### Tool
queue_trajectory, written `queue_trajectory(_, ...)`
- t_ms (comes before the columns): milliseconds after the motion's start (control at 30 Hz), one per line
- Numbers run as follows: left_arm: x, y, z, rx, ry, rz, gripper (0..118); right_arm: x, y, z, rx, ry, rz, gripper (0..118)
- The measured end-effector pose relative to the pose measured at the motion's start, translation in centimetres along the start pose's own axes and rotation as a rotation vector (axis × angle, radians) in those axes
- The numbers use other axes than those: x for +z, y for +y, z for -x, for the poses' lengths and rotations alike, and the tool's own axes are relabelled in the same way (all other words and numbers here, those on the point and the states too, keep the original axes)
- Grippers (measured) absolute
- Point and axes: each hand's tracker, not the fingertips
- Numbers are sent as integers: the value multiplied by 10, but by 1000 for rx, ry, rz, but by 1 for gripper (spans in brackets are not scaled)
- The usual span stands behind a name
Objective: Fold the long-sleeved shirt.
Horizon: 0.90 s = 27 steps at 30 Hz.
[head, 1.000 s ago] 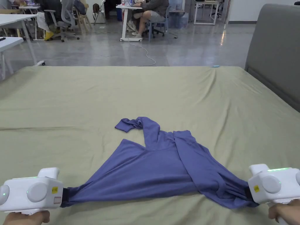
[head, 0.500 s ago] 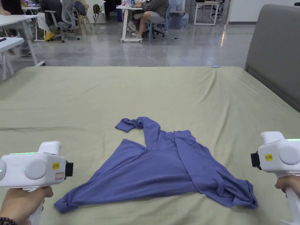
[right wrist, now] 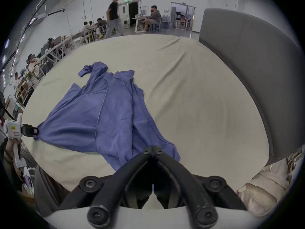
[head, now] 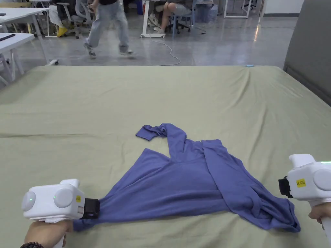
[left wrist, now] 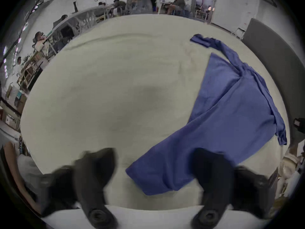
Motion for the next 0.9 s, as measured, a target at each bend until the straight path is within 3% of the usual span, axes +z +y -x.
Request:
queue_trajectory(100, -1, -3, -3, 55, -40, -19, 52, -11, 16, 9, 25, -1, 10, 0)
queue_trajectory(133, 1, -3, -6, 31, -22, -21, 18, -15, 24, 13, 33, 4, 13, 0)
queue_trajectory(167, 5, -1, -10, -45, -49, -31, 0, -22, 34, 19, 45, 18, 14, 0)
queue_trajectory(233, 11, 4, -14, -36, -120, -68, 0, -36, 61, 35, 97, 53, 1, 0)
queue_trajectory(400, 22, 27, -25, -61, -128, -81, 0, -76, 148, 91, 249, 147, -37, 0)
queue_trajectory(433, 22, 31, -26, -58, -142, -82, 0, -90, 167, 104, 267, 164, -17, 15)
queue_trajectory(500, 21, 36, -27, -36, -174, -81, 0, -120, 199, 127, 306, 205, 12, 56)
queue_trajectory(533, 20, 38, -27, -31, -183, -72, 0, -138, 214, 138, 343, 229, 26, 65)
queue_trajectory(733, 11, 45, -24, -17, -204, -38, 0, -230, 261, 185, 597, 169, 149, 64)
queue_trajectory(800, 8, 48, -21, -7, -205, -34, 0, -252, 259, 195, 640, 179, 206, 64)
queue_trajectory(867, 4, 52, -19, -6, -194, -34, 0, -276, 246, 203, 680, 172, 331, 55)
queue_trajectory(900, 3, 53, -19, -6, -190, -31, 0, -277, 240, 206, 671, 168, 290, 51)
